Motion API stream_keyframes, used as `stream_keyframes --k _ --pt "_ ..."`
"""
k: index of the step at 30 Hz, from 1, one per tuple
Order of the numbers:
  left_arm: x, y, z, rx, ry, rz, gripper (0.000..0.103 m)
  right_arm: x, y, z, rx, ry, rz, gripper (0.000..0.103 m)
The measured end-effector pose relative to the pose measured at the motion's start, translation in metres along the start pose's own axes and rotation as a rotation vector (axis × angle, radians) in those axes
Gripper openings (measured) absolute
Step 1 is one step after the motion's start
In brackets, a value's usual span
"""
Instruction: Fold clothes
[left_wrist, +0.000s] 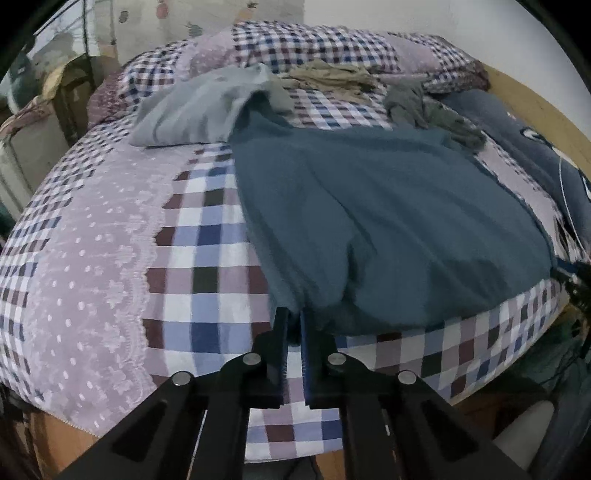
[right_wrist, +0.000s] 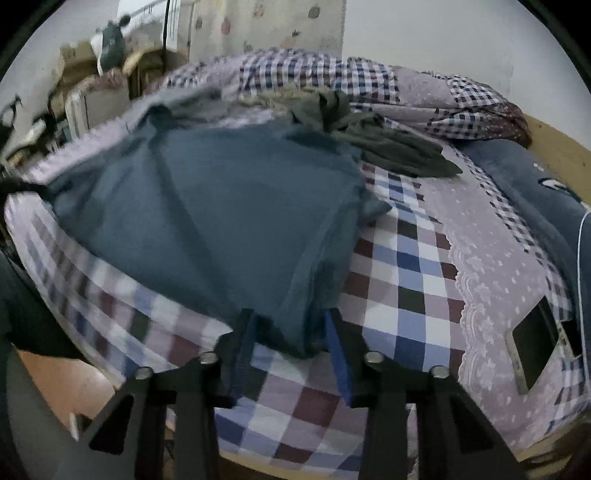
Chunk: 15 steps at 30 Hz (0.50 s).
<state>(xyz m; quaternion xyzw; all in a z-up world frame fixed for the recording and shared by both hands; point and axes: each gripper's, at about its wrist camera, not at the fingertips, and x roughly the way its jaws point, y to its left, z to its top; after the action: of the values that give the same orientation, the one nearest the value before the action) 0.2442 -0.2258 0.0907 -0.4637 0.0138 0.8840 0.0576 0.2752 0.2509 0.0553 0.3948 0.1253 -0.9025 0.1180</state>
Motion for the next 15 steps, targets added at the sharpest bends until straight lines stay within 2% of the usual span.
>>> stream_keyframes --k 2,4,9,12,15 --pt "-0.005 0.008 0.0 -0.02 -0.014 0.023 0.003 -0.003 -0.004 0.0 -0.001 0.007 -0.011 0.009" --pt "-0.013 0.017 0.001 -0.045 -0.039 0.046 0.003 -0.01 -0.011 0.0 0.017 0.006 -0.018 0.004" --pt "-0.033 0.038 -0.001 -0.084 -0.067 0.016 0.003 -0.033 -0.032 -0.001 0.069 -0.015 -0.034 0.002" --pt "-0.032 0.043 -0.005 -0.089 -0.039 0.015 0.003 -0.035 -0.054 -0.006 0.148 0.007 -0.029 0.003" --pt "-0.02 0.046 -0.011 -0.107 0.025 0.029 0.003 -0.024 -0.069 -0.011 0.207 0.076 -0.124 0.0"
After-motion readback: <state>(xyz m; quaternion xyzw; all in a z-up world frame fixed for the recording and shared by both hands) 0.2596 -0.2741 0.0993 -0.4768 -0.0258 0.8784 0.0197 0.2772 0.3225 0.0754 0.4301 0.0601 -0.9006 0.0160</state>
